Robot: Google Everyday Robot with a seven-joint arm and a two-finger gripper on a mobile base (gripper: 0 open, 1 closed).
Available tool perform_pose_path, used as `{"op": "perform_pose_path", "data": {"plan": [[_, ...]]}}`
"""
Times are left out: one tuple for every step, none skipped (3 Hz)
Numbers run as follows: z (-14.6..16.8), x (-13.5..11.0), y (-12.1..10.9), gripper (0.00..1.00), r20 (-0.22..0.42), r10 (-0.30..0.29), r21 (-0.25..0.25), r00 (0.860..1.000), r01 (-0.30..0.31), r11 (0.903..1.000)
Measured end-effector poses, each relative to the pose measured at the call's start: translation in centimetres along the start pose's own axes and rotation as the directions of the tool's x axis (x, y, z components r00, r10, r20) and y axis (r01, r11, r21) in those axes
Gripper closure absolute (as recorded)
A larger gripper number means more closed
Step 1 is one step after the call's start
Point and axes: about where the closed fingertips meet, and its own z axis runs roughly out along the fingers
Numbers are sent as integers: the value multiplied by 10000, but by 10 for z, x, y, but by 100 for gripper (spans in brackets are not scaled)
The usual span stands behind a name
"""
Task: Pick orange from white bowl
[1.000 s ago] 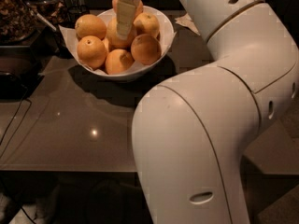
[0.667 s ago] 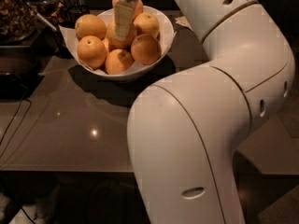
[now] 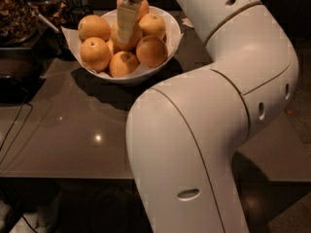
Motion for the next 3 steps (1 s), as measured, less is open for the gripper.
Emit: {"op": "perform_pose_path", "data": {"plan": [[4,2,-4,34,-11,99,-16,10000,-99,9999],[12,3,-8,34,-17,189,-94,9998,-189,9998],[20,4,-9,36,35,287,-282,9996,-286,9992]]}}
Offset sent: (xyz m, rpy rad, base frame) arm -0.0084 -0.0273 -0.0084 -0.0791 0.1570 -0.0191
